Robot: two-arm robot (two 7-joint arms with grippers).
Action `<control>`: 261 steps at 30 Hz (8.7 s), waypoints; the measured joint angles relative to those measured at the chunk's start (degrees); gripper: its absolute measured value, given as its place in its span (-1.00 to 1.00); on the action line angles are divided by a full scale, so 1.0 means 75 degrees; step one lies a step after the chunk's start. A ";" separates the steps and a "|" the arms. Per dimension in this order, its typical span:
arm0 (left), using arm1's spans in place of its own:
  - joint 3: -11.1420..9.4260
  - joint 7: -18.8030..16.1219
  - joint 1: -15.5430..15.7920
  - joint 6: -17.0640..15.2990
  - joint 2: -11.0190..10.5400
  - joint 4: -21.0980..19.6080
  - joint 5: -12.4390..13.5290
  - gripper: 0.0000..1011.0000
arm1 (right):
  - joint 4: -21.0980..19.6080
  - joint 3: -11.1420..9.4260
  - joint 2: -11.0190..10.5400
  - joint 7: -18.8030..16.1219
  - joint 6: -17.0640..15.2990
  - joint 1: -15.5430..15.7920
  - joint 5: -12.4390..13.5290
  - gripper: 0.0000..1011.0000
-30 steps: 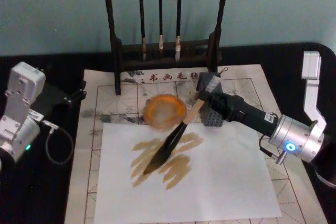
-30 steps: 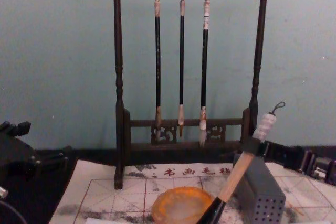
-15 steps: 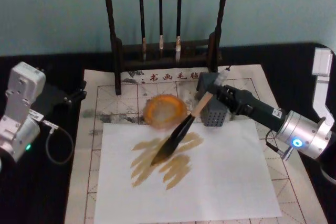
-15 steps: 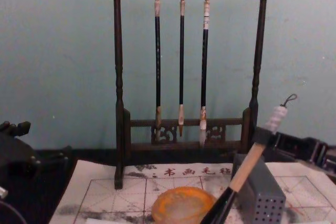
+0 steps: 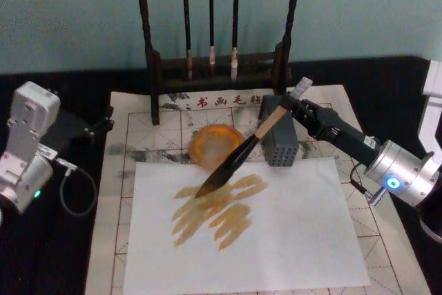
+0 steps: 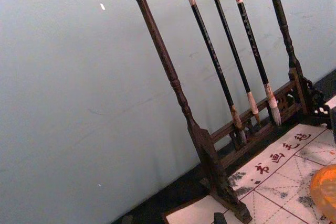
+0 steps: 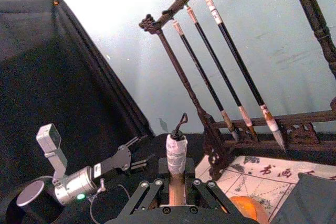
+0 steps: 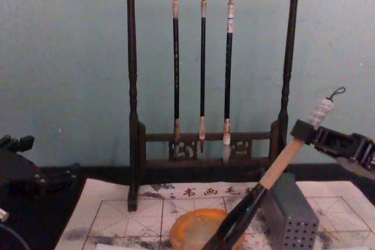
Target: Pick up the brush from the inkstone, write on the paper, then place the brush back to its original position.
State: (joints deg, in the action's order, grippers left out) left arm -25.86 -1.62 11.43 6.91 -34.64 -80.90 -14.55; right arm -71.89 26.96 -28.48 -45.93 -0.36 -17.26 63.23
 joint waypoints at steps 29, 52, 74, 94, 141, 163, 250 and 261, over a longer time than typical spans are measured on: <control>0.0000 0.0000 0.0000 0.0001 0.0000 0.0000 0.0000 0.98 | 0.0638 -0.0431 0.0935 0.0937 0.0638 -0.0043 -0.0134 -0.65; 0.0000 0.0000 0.0000 0.0000 0.0000 0.0000 0.0000 0.98 | 0.1423 -0.0977 0.1754 0.1292 0.0958 -0.0149 -0.0297 -0.65; 0.0000 0.0000 0.0000 0.0000 0.0000 0.0000 -0.0001 0.98 | 0.1823 -0.1206 0.1952 0.1197 0.0650 -0.0251 -0.0279 -0.65; 0.0000 0.0000 0.0000 0.0000 0.0000 0.0000 0.0000 0.98 | 0.1921 -0.1320 0.1877 0.1314 0.0366 -0.0225 -0.0231 -0.65; 0.0000 0.0000 0.0000 0.0000 0.0000 0.0000 0.0000 0.98 | 0.1886 -0.1333 0.1835 0.1341 0.0333 -0.0176 -0.0238 -0.39; 0.0000 0.0000 0.0000 0.0000 0.0000 0.0000 0.0000 0.98 | 0.1884 -0.1333 0.1836 0.1336 0.0333 -0.0175 -0.0236 0.95; 0.0000 0.0000 0.0000 0.0000 0.0000 0.0000 -0.0001 0.98 | 0.1024 -0.1054 0.1466 0.4799 0.2047 0.0439 -0.4439 0.98; 0.0000 0.0000 0.0000 0.0000 0.0000 0.0000 0.0000 0.98 | 0.1019 -0.1045 0.1459 0.4805 0.2050 0.0439 -0.4446 0.98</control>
State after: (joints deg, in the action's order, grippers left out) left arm -25.86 -1.62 11.43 6.91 -34.65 -80.90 -14.55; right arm -64.25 19.12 -17.55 -9.90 15.01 -13.97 29.88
